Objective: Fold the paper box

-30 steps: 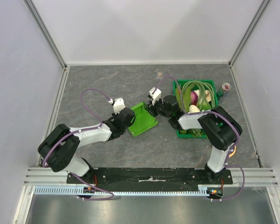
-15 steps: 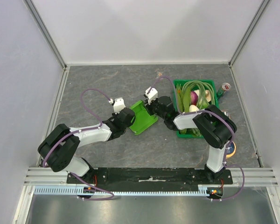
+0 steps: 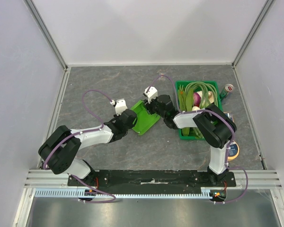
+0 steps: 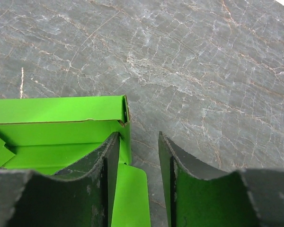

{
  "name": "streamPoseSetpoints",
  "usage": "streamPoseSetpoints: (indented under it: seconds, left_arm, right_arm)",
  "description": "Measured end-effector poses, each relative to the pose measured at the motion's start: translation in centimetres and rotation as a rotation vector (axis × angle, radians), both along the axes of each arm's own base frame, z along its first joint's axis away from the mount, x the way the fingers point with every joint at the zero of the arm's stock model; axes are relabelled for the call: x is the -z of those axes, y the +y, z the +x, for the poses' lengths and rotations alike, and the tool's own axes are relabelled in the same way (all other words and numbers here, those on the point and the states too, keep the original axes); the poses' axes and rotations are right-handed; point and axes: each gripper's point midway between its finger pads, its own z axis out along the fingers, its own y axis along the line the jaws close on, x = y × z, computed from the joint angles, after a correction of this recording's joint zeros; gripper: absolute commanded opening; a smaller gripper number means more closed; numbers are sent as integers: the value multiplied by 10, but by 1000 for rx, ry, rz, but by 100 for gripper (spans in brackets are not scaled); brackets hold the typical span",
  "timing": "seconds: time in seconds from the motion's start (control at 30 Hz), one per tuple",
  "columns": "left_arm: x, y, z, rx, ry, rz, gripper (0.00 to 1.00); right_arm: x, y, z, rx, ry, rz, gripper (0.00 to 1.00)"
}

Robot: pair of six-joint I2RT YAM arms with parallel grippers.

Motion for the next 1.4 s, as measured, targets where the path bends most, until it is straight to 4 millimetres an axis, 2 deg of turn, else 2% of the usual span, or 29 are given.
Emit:
streamPoseSetpoints:
  seconds: [0.1,0.23,0.4,0.63,0.87,0.97,1.0,1.03,1.2,1.23,1.3,1.37,1.4]
  left_arm:
    - [0,0,0,0,0,0,2]
    - [0,0,0,0,0,0,2]
    - [0,0,0,0,0,0,2]
    - [0,0,0,1,0,0,2]
    - [0,0,0,1,0,1,2]
    - [0,0,0,1,1,1,2]
    - [0,0,0,0,1,1,2]
    - [0,0,0,1,1,1,2]
    - [0,0,0,2,1,2,2]
    - [0,0,0,1,1,2,2]
    - [0,0,0,1,0,2,2]
    - [0,0,0,2,0,2,2]
    - [0,0,0,2,1,2,2]
  right_arm:
    - [0,2,3,-6,6,5,47]
    - [4,-1,3,-24,36,25,53]
    - [5,-4,5,-19,58,43,54]
    - [8,-9,5,1,77,46,64]
    - [11,-13,5,9,88,47,65]
    - [11,-12,3,-8,92,52,56]
    - [11,-11,2,-20,95,55,50]
    - [11,-9,1,-33,97,57,40]
    - [10,1,-5,-100,111,74,26]
    - [9,3,-5,-110,112,77,20]
    - [9,7,-5,-126,113,82,15]
    - [10,9,-4,-133,117,84,0]
    - [11,9,-3,-131,115,83,0]
